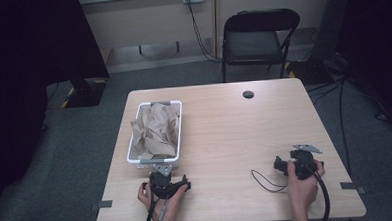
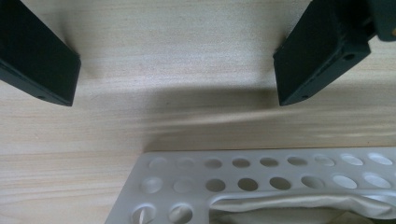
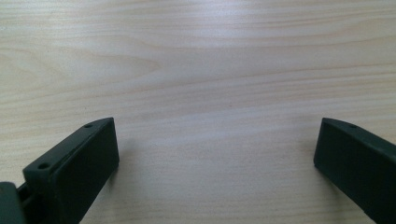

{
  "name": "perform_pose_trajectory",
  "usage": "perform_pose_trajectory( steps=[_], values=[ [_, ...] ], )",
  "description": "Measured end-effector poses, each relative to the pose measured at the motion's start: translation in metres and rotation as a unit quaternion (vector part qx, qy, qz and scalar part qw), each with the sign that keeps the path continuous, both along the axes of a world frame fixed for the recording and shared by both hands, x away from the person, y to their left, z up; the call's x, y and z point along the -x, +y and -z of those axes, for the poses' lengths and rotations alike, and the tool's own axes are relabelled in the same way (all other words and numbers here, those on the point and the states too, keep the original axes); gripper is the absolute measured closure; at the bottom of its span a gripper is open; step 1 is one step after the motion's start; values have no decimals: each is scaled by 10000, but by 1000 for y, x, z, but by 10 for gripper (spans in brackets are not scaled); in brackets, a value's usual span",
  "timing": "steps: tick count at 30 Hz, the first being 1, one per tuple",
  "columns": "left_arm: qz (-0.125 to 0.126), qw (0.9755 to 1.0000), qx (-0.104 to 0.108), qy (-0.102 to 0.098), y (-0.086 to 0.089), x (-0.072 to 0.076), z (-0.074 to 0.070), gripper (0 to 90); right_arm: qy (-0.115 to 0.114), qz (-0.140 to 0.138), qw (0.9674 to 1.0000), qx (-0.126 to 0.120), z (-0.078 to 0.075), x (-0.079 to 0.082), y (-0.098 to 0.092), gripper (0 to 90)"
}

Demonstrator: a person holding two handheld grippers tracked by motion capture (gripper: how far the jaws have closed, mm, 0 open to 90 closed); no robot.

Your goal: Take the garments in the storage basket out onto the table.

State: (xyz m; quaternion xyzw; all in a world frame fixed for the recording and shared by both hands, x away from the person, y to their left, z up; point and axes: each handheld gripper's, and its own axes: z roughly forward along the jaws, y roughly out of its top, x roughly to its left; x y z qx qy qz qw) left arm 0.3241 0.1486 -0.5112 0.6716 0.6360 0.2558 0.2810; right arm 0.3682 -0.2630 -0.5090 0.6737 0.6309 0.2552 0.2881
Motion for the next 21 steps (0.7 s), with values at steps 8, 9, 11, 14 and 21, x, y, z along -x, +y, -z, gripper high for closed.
perform_pose_trajectory(
  steps=[8, 9, 11, 14, 21],
  values=[
    [13, 10000, 9, 0, 0, 0, 0, 0, 0, 0, 10000, 0, 0, 0, 0, 0],
    [13, 10000, 9, 0, 0, 0, 0, 0, 0, 0, 10000, 0, 0, 0, 0, 0],
    [49, 10000, 9, -7, 1, 0, 0, 1, 0, 0, 10000, 0, 0, 0, 0, 0],
    [84, 9999, 120, -50, 3, -2, 0, 1, 0, 0, 10000, 0, 0, 0, 0, 0],
    [44, 9998, 131, -135, 8, -2, -3, 15, 0, 0, 10000, 1, 0, 0, 0, 0]
  ],
)
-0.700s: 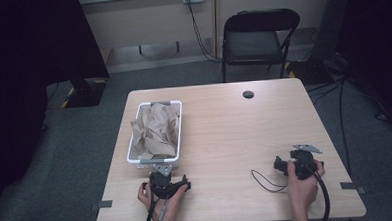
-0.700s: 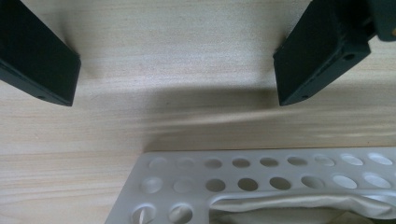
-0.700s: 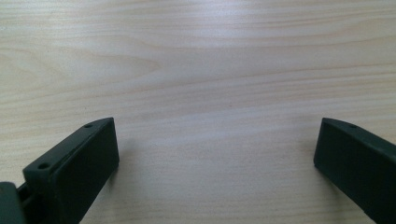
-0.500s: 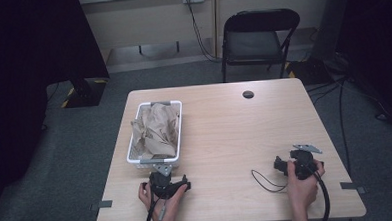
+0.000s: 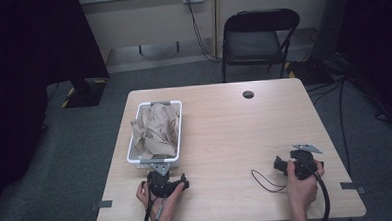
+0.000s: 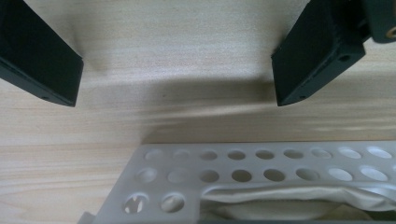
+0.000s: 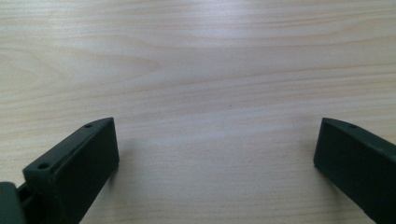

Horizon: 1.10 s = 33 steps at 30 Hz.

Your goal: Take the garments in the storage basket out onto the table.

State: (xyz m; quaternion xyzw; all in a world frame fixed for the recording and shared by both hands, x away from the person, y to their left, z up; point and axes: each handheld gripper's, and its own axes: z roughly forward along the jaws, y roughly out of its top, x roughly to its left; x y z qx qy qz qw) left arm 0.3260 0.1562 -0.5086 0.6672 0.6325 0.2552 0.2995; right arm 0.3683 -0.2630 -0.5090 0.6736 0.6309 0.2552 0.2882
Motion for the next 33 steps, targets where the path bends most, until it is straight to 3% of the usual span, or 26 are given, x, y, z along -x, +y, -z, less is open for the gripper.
perform_pose_trajectory(
  steps=[2, 15, 21, 33],
  values=[
    [-40, 9999, 13, -165, 4, 2, -6, 16, 1, 0, 10000, -1, 0, 0, 0, 0],
    [40, 9995, 123, -285, 5, 11, -15, 21, 0, 1, 10000, 0, 0, 0, 0, 0],
    [147, 9988, 208, -424, 2, 14, -28, 24, 1, 0, 10000, -2, 0, 0, 0, 0],
    [200, 9981, 184, -561, 5, 17, -41, 27, 0, 0, 10000, -3, 0, 0, 0, 0]
  ],
)
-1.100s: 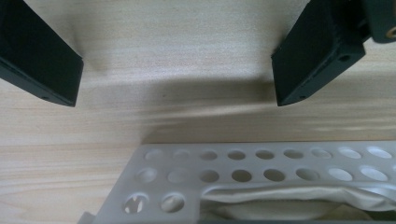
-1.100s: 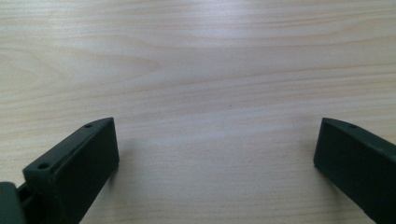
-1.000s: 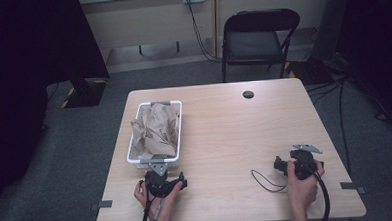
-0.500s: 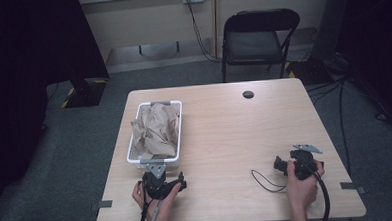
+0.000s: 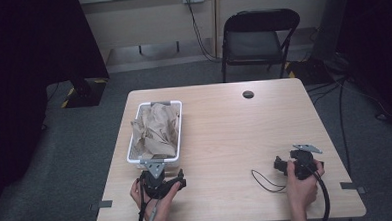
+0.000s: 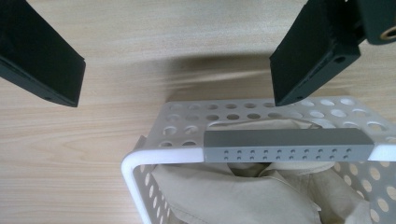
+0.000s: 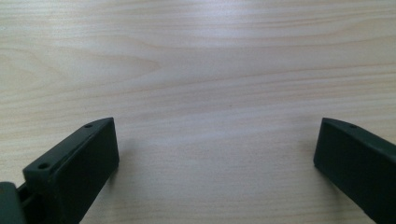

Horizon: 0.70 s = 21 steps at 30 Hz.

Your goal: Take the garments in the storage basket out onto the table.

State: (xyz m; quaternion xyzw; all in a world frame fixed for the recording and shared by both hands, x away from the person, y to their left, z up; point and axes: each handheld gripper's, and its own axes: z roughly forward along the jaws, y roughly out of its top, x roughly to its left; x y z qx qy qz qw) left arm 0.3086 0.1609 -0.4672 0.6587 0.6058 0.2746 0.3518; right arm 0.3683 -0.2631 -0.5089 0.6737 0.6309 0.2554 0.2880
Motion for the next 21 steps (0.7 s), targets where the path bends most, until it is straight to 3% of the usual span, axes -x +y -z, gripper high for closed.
perform_pose_trajectory(
  steps=[21],
  values=[
    [24, 9994, -12, -335, 1, -14, -40, 25, 1, 0, 10000, 0, 0, 0, 0, 0]
  ],
)
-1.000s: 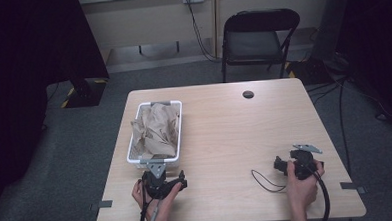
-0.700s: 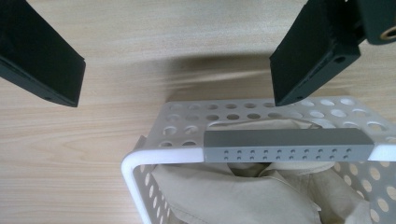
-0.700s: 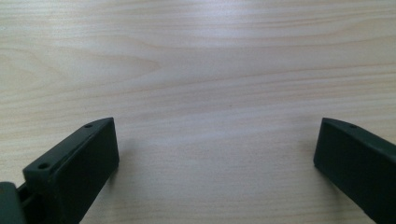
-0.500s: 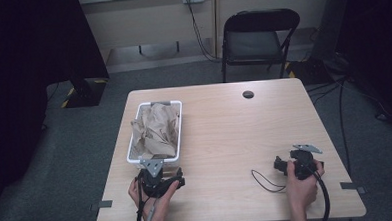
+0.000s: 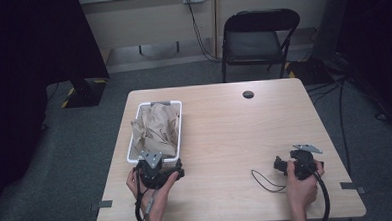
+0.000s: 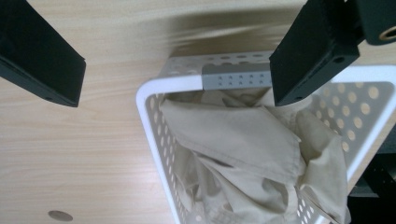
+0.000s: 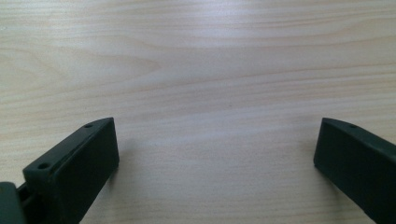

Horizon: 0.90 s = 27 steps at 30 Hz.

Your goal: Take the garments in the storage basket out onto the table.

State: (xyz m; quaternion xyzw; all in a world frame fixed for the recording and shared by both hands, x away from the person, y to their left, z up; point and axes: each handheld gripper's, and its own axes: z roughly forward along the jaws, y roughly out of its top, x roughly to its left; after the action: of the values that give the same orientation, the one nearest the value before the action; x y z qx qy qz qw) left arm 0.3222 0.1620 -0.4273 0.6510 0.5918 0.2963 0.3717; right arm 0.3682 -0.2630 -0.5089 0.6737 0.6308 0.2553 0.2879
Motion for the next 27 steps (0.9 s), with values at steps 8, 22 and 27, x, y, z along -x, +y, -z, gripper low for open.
perform_pose_trajectory(
  steps=[8, 22, 27],
  values=[
    [6, 10000, 22, -45, 1, -5, -8, 19, -1, 1, 10000, 2, 0, 0, 0, 0],
    [0, 10000, 37, -70, 3, -19, -23, 8, 0, -1, 10000, 2, 0, 0, 0, 0],
    [-74, 10000, -16, -6, 7, -27, -28, 10, -1, -1, 10000, 2, 0, 0, 0, 0]
  ],
)
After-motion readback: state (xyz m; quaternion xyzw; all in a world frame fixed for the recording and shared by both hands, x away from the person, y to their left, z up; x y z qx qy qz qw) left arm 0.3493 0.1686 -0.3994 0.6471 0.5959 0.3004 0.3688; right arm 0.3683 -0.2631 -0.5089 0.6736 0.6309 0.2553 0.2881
